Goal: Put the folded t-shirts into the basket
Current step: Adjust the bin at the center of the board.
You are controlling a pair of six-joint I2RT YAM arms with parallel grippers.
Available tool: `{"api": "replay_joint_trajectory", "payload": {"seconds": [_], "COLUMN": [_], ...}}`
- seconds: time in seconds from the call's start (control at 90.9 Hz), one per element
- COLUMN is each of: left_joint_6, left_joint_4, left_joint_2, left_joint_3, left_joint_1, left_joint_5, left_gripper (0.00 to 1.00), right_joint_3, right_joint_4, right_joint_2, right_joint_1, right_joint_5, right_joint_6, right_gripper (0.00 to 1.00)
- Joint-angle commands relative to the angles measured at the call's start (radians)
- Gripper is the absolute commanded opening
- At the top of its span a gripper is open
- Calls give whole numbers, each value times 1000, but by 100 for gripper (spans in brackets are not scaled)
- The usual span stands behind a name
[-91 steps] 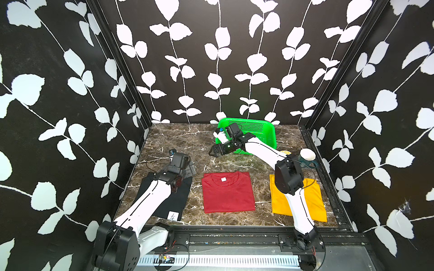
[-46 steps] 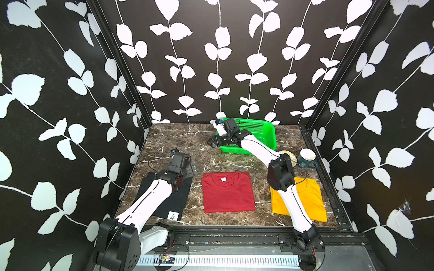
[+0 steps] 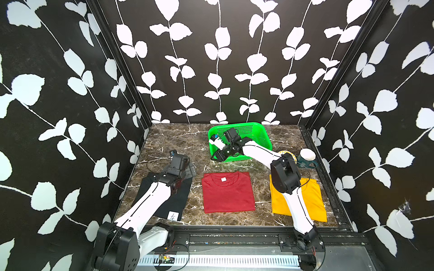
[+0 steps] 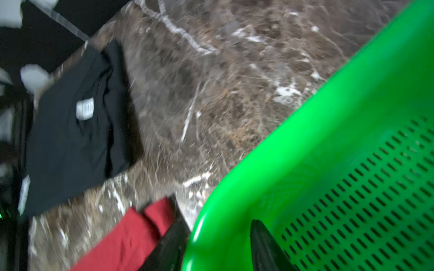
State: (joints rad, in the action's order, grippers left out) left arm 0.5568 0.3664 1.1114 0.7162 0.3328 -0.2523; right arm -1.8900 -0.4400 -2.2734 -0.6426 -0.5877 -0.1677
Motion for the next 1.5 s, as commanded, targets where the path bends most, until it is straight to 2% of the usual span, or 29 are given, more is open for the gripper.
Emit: {"api": "replay_joint_trajectory", "payload": {"seconds": [0.0,0.154,0.363,0.583,0.781,0.957,1.023,1.166,1.331,1.419,1.485], "left_joint_6": [-4,-1,2,3,0,-9,-15,-64,-111,-139,-173], "left_joint_4": [-24,-23,-26,-26,-31,-22,-28,-27,-82,-97,-107], "left_joint_2": [-2,23,24,30,44,72,83,58,-26,-59,-83], "left_joint_3": [-14,-6,-10,-13,-11,6,8,18,-19,-28,-28], "left_joint_1": [-8,-7,-8,-7,-7,-8,-8,-6,-6,2,31], "left_joint_5": [7,29,34,34,42,59,81,155,243,288,296], "left_gripper": [98,99,99,99,99,99,99,99,99,98,98], "right_joint_3": [66,114,143,185,210,226,231,281,418,522,618], "right_joint_4": [-17,-54,-81,-66,-77,-45,-41,10,146,243,319], "right_joint_2": [91,134,156,170,188,213,230,311,480,568,653], "right_joint_1": [-6,-11,-48,-91,-101,-101,-101,-100,-101,-105,-113], "right_joint_5": [-27,-28,-17,93,122,127,104,33,-48,-31,35], "right_joint_6": [-316,-526,-717,-859,-976,-941,-917,-806,-579,-409,-260], "right_gripper": [42,32,28,24,22,31,38,43,47,47,48]}}
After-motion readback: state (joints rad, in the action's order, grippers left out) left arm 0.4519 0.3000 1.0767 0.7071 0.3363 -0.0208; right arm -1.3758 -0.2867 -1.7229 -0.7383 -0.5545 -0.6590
